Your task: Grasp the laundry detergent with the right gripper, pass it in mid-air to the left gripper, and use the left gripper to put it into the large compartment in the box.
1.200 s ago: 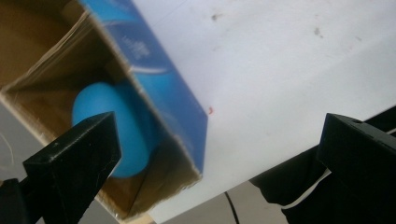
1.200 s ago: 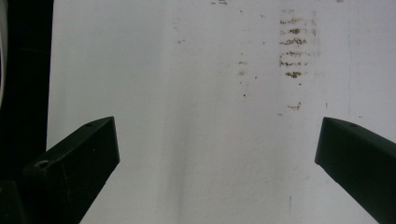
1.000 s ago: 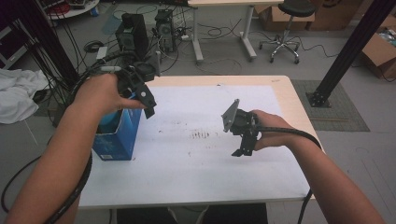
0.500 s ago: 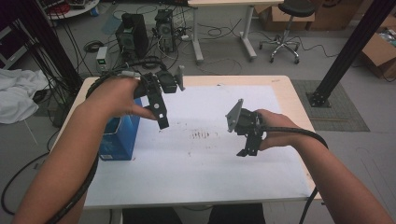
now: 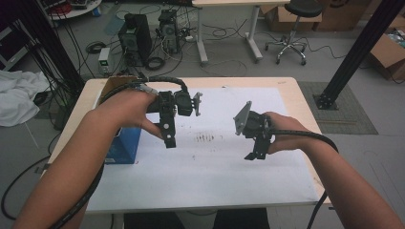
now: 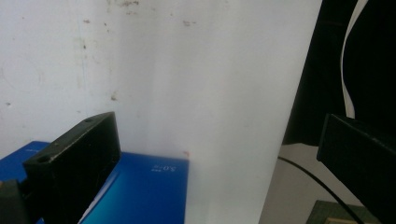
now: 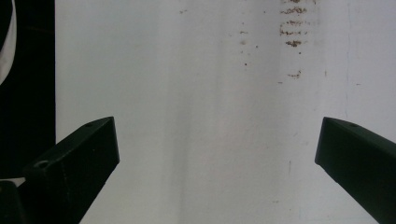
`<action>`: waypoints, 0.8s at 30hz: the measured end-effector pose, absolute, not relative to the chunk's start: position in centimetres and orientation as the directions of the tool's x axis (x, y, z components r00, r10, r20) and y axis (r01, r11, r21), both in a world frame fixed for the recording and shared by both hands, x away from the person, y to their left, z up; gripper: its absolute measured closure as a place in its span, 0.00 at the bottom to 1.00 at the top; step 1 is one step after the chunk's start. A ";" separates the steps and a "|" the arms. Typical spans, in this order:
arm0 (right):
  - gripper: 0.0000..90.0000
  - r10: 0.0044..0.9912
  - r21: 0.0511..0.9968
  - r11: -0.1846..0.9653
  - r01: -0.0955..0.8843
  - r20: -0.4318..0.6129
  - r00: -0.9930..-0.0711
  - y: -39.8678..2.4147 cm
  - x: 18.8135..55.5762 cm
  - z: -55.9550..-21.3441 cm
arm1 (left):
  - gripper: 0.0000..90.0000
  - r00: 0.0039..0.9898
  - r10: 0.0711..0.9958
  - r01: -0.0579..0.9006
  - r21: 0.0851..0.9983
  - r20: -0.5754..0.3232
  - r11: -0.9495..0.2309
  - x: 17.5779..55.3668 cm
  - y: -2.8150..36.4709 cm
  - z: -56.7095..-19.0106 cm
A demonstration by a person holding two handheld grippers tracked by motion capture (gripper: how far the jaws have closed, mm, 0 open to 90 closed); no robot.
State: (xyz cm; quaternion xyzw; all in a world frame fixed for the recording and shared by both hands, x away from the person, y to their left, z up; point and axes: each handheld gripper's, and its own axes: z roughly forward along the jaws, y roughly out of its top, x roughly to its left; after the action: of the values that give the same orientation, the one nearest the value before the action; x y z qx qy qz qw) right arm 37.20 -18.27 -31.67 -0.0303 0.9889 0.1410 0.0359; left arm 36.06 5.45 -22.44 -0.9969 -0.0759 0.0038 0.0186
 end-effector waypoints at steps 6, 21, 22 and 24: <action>0.00 -0.044 0.280 0.958 -0.066 -0.084 -0.996 -18.5 37.0 -31.5 | 0.00 0.991 0.134 0.134 -0.015 0.001 -0.991 35.6 5.0 -21.7; 0.00 -0.034 0.285 0.957 -0.058 -0.088 -0.996 -18.8 36.9 -31.4 | 0.00 0.994 0.109 0.110 0.022 -0.032 -0.994 35.5 4.6 -22.0; 0.00 -0.035 0.280 0.958 -0.059 -0.090 -0.995 -18.8 36.9 -31.4 | 0.00 0.994 0.108 0.109 0.023 -0.034 -0.994 35.5 4.6 -22.0; 0.00 -0.031 0.282 0.958 -0.055 -0.088 -0.996 -18.8 36.8 -31.4 | 0.00 0.994 0.105 0.106 0.021 -0.033 -0.994 35.6 4.5 -22.1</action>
State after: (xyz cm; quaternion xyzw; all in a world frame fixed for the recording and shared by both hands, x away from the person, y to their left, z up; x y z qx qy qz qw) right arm 36.85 -18.85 -31.36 -0.0218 0.9886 0.1434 0.0413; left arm 35.57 4.50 -22.11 -0.9984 -0.0530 0.0160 -0.0113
